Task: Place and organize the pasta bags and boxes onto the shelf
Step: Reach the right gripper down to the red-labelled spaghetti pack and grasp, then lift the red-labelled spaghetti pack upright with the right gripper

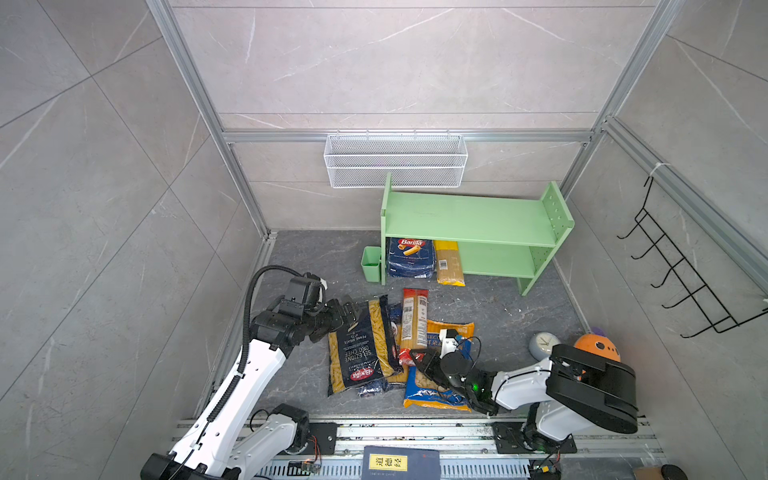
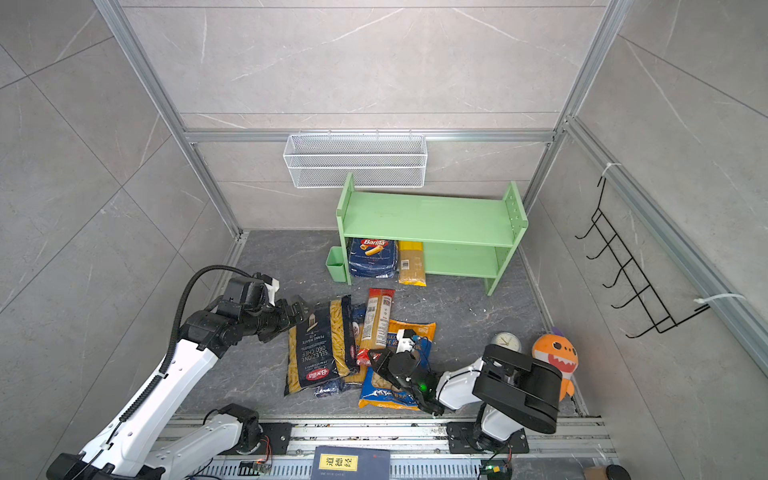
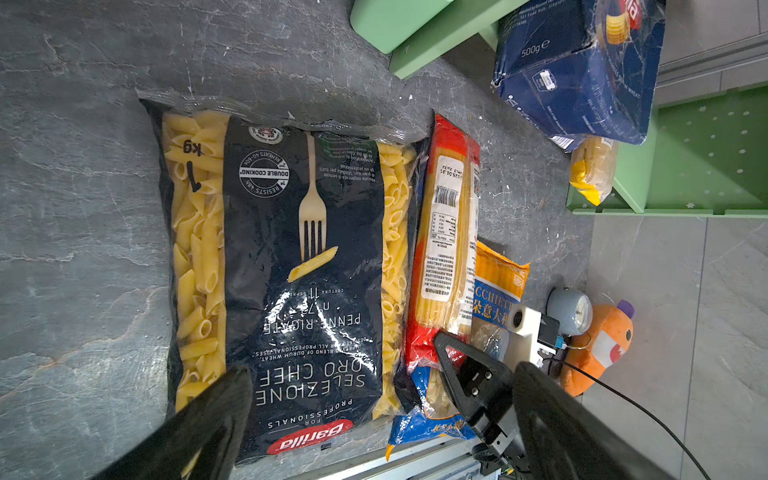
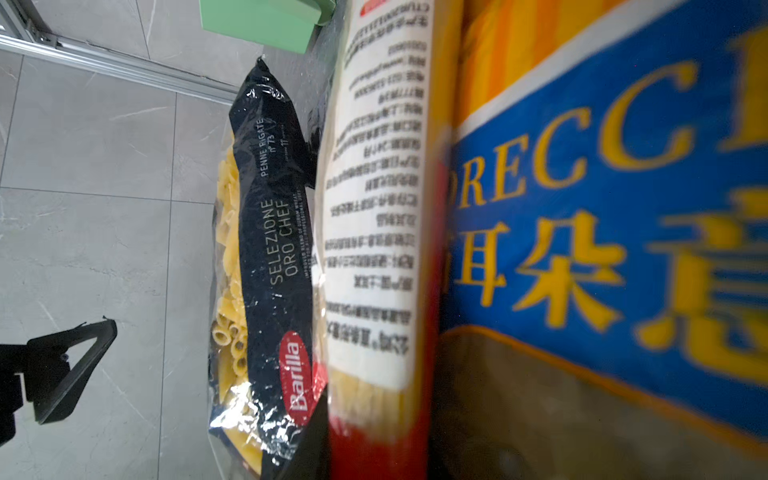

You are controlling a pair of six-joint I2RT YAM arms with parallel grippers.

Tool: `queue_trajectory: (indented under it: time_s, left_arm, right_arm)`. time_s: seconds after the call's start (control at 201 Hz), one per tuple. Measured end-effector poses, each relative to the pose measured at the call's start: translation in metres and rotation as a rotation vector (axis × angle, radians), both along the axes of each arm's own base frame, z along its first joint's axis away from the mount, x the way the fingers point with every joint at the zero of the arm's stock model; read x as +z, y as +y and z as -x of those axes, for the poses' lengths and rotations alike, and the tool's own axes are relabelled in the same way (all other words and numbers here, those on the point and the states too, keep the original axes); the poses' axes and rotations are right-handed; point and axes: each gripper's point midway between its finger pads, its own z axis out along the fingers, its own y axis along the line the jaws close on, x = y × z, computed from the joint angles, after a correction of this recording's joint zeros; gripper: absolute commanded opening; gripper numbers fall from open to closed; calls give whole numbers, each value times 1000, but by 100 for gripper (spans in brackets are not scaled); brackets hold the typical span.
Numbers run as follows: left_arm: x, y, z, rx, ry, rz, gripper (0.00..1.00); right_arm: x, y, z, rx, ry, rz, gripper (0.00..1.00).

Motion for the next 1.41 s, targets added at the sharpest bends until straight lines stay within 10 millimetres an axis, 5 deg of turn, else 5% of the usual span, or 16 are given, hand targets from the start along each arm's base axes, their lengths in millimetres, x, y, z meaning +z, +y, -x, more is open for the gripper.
queue_trajectory:
  time_s: [0.324, 0.408, 0.523, 0.598, 0.727, 1.414]
  left_arm:
    - [0, -8, -11, -8, -14, 30, 100]
    - [-1, -10, -16, -8, -17, 37, 100]
    - [-4, -14, -23, -5, -13, 45, 100]
    - [-7, -16, -28, -2, -9, 49, 100]
    - [-11, -20, -32, -12, 3, 58, 100]
    - [-26, -34, -46, -53, 62, 72, 100]
  right_arm:
    - [17, -14, 21, 95, 7, 60, 16]
    - [21, -19, 27, 113, 14, 70, 24]
    - [25, -26, 30, 116, -3, 75, 54]
    - [23, -31, 30, 107, -9, 77, 63]
    - [11, -37, 30, 87, -9, 88, 65]
    - [15, 2, 12, 105, -37, 25, 65]
